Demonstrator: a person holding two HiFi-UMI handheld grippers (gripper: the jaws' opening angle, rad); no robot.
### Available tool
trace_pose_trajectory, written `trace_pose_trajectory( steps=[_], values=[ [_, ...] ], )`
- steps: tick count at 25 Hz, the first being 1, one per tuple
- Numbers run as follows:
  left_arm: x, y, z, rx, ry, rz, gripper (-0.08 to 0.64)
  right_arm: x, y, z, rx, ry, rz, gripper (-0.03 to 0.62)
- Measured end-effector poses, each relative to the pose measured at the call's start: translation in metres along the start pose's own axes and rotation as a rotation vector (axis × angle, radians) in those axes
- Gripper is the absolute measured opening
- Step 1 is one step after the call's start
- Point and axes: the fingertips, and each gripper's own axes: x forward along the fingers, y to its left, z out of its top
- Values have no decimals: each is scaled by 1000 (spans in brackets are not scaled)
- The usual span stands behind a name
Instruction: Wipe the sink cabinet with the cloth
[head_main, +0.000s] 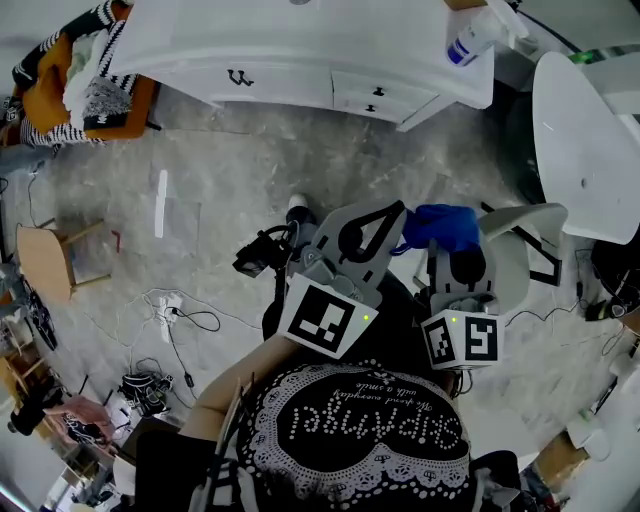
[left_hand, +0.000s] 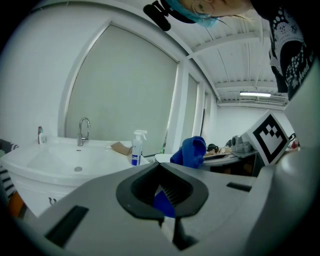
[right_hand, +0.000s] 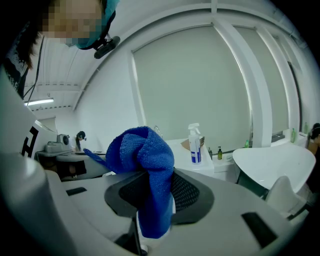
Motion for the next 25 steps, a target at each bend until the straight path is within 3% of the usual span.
trace_pose_trajectory(
  steps=[5, 14, 25],
  values=[
    [-5, -5, -11, -20, 27, 1, 3, -6, 6, -4, -3, -1, 6, 116],
    [-8, -32, -22, -29, 44, -68, 3, -28, 4, -17, 14, 16, -34, 115],
    [-6, -52, -22, 12, 38, -92, 3, -42, -3, -23, 29, 5, -41, 115]
  ],
)
